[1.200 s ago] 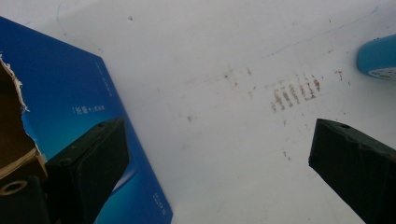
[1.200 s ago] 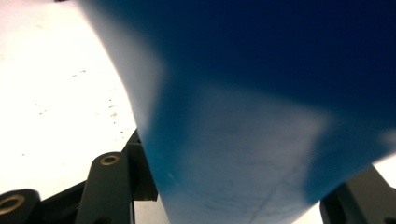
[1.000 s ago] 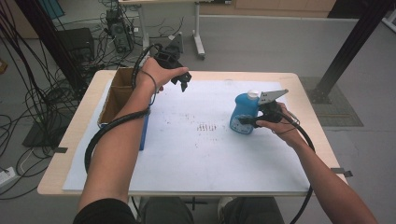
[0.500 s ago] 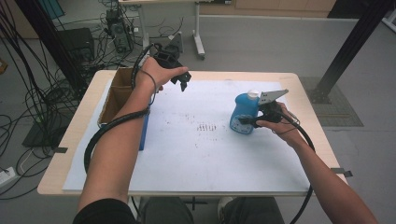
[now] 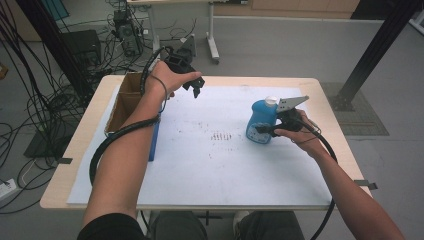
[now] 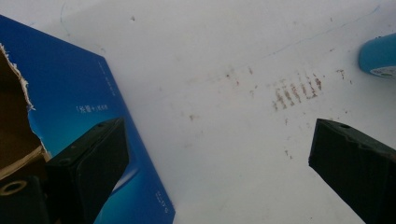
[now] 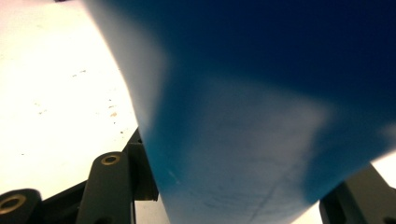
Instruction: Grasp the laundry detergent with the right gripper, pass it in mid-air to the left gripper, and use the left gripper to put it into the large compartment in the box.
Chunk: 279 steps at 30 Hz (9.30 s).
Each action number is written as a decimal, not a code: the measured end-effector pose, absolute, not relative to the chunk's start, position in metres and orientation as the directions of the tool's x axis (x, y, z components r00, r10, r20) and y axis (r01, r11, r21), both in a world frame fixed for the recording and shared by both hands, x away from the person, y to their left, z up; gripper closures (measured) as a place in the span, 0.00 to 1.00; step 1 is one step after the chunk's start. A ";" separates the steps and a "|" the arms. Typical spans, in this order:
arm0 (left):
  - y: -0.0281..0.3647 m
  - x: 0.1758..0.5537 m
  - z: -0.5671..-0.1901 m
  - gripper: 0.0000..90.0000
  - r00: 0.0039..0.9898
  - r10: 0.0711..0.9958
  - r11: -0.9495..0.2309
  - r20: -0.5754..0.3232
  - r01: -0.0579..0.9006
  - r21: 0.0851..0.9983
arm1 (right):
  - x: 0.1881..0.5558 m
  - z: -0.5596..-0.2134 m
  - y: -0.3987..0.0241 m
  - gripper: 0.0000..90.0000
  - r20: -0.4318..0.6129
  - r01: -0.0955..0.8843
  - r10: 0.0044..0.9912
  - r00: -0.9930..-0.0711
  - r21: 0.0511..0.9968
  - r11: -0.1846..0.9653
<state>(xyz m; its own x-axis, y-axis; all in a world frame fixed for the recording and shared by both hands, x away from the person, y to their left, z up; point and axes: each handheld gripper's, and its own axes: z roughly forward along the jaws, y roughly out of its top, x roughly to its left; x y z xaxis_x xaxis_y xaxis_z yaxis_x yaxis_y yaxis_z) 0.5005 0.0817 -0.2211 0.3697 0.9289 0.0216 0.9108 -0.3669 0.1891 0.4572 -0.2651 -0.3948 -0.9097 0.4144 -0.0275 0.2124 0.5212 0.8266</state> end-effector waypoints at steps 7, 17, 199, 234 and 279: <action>0.080 0.501 -0.218 0.06 0.376 0.926 -0.373 0.025 0.907 0.193 | 0.457 -0.395 -0.265 0.48 -0.025 0.218 0.418 -0.908 0.825 0.521; 0.080 0.499 -0.216 0.06 0.378 0.925 -0.376 0.029 0.906 0.192 | 0.457 -0.394 -0.265 0.49 -0.021 0.221 0.419 -0.908 0.824 0.522; 0.045 0.443 -0.159 0.06 0.966 0.258 -0.965 -0.026 0.259 0.042 | 0.455 -0.276 -0.061 0.48 -0.049 -0.071 -0.054 -0.997 0.833 0.548; 0.042 0.443 -0.159 0.07 0.968 0.248 -0.968 -0.020 0.249 0.037 | 0.455 -0.273 -0.062 0.48 -0.047 -0.065 -0.047 -0.998 0.835 0.546; 0.042 0.443 -0.162 0.38 0.972 0.236 -0.972 0.016 0.236 0.016 | 0.452 -0.273 -0.060 0.48 -0.072 -0.092 -0.058 -0.996 0.825 0.557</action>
<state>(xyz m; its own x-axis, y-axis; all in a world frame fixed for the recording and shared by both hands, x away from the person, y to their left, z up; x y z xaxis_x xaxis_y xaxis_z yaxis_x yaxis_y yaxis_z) 0.4430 0.0419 -0.1618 0.9715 0.2365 0.0164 0.2362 -0.9716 0.0165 0.4522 -0.0598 -0.2732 -0.9957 -0.0579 -0.0724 -0.0924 0.5573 0.8252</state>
